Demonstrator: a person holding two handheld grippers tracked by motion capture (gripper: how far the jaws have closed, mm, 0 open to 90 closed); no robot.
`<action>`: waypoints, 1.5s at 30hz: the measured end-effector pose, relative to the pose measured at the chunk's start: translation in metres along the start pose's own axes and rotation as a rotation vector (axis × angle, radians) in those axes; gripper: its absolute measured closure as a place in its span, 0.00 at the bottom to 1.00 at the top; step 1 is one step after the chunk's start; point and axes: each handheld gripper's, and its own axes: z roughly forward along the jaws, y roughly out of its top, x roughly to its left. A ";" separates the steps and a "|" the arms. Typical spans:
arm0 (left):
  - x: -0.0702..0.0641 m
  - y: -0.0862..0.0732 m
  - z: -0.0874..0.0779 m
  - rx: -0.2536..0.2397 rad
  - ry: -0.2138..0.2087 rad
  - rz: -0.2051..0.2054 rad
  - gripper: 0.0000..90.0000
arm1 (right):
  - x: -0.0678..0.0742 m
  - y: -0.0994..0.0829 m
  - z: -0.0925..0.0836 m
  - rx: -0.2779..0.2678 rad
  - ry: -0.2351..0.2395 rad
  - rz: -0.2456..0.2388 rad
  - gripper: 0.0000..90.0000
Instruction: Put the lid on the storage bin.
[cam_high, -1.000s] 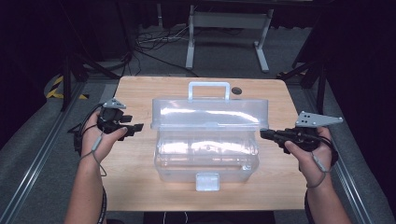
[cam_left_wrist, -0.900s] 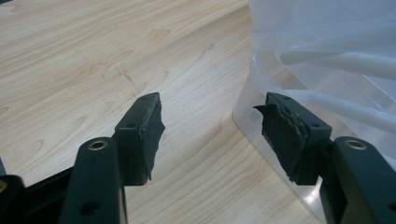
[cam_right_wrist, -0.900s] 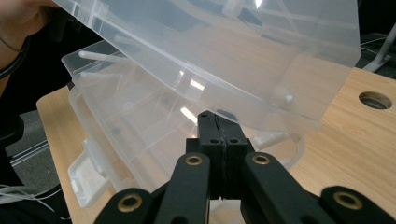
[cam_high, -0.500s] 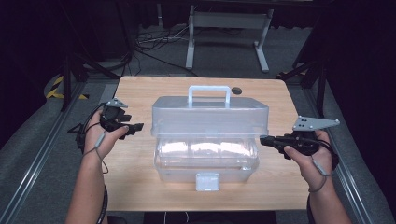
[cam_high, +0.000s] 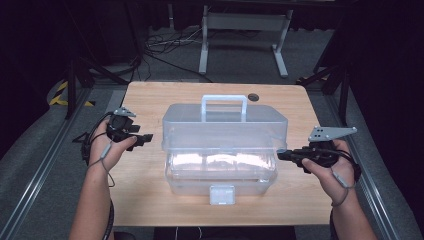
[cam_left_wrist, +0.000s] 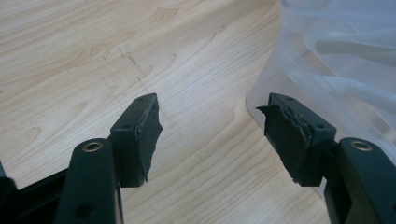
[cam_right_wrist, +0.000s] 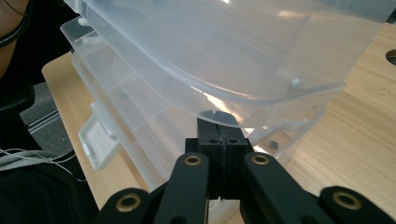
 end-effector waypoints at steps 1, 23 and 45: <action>0.000 0.000 0.000 0.004 -0.006 -0.001 0.40 | 0.000 0.000 0.000 0.014 0.002 -0.003 1.00; 0.002 -0.005 0.004 0.033 -0.014 -0.005 0.41 | 0.002 -0.001 0.005 0.178 0.031 -0.044 1.00; 0.007 -0.005 0.007 0.035 -0.026 -0.023 0.41 | 0.004 -0.005 0.011 0.289 0.054 -0.095 1.00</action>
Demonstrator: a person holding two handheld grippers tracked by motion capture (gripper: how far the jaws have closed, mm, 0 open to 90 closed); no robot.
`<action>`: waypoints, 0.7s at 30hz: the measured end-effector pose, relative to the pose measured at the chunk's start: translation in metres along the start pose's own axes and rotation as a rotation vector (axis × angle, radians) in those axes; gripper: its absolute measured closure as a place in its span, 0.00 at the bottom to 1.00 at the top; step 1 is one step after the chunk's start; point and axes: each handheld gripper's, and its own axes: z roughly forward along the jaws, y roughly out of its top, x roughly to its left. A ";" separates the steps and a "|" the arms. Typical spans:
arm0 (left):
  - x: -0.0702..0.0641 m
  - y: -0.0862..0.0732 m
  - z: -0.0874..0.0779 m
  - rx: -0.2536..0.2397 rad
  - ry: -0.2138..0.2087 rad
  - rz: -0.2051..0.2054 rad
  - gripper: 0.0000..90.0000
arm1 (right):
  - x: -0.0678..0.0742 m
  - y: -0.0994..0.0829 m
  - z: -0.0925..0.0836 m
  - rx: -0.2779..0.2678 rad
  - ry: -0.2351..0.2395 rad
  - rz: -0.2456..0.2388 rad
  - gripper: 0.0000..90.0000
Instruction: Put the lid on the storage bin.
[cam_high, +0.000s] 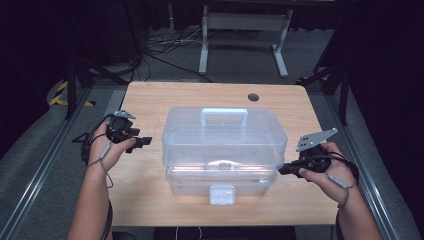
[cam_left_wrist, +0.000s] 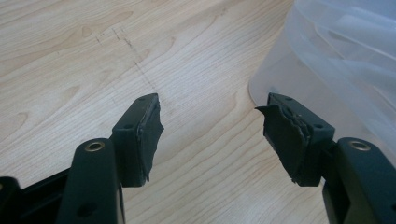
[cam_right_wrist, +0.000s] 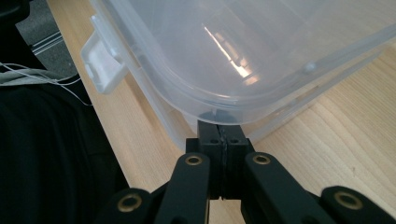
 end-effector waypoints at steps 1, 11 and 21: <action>0.000 0.001 0.000 0.000 0.000 0.001 0.41 | 0.000 0.000 0.001 0.000 0.003 0.001 1.00; -0.001 0.005 0.005 -0.002 -0.014 0.006 0.41 | 0.000 -0.004 0.006 0.032 0.005 -0.006 1.00; 0.001 0.003 0.006 0.006 -0.012 -0.002 0.41 | -0.001 -0.005 0.010 0.066 0.018 -0.006 1.00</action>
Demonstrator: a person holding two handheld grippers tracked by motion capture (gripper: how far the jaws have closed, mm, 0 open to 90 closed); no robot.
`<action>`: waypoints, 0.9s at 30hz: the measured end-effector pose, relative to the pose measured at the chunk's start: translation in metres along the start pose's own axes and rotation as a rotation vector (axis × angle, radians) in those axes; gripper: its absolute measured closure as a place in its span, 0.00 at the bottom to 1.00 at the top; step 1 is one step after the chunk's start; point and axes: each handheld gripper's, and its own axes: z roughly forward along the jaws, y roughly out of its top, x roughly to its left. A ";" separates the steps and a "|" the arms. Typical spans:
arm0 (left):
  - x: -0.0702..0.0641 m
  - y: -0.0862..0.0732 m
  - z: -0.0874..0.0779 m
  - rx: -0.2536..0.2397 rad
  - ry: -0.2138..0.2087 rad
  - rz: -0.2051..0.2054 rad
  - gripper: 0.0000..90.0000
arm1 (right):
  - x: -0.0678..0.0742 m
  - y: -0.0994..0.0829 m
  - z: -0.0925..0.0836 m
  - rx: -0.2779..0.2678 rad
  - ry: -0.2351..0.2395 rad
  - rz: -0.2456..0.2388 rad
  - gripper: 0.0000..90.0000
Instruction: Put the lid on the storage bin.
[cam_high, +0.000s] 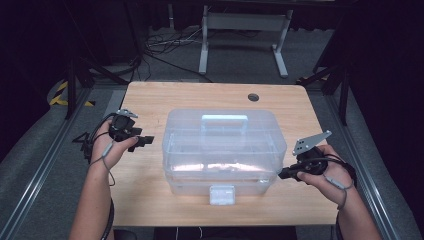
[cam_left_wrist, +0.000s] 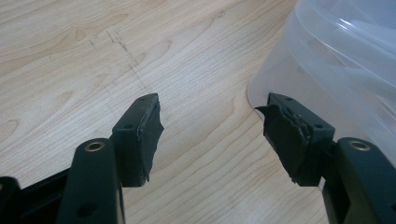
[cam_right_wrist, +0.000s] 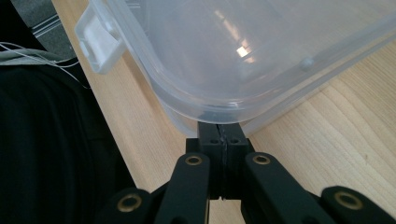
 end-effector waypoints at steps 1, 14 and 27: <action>0.000 0.000 0.000 0.001 0.001 -0.001 0.41 | 0.000 0.000 0.001 0.004 0.001 -0.001 1.00; -0.001 0.000 0.001 0.004 0.001 -0.001 0.41 | 0.000 0.000 0.004 0.046 0.008 0.001 1.00; -0.001 0.000 0.002 0.009 0.000 0.007 0.41 | 0.000 0.000 0.007 0.085 0.005 -0.010 1.00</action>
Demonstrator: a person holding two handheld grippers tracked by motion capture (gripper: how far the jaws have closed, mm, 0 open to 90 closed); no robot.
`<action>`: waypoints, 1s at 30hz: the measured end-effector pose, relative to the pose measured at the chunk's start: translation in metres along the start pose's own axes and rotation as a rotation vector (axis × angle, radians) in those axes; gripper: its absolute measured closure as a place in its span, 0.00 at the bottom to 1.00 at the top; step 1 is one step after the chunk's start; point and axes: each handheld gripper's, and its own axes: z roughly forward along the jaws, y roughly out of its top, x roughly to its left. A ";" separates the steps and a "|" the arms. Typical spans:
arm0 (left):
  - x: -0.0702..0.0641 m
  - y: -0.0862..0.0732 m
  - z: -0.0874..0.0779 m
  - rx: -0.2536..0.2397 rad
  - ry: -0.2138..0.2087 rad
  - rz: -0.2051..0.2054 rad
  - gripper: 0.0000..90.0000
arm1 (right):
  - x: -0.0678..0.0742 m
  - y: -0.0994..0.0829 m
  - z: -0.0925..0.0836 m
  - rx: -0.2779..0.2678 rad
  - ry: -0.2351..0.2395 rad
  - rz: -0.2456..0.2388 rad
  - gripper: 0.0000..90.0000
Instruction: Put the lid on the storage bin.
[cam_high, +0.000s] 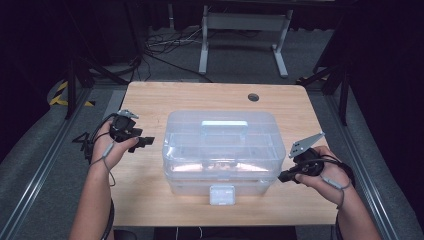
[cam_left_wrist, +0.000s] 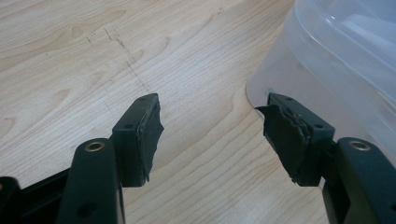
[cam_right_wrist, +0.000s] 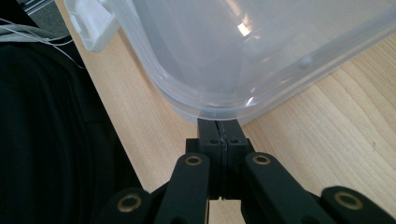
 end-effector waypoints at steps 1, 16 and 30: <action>0.000 0.000 0.000 0.001 -0.001 0.000 0.41 | 0.000 0.000 0.000 0.003 -0.001 0.000 1.00; 0.000 -0.003 -0.001 0.005 0.002 -0.010 0.41 | 0.001 0.000 0.004 0.084 0.002 -0.013 1.00; -0.003 -0.014 -0.008 -0.002 0.013 -0.019 0.41 | -0.006 0.000 -0.024 -0.012 -0.010 -0.022 1.00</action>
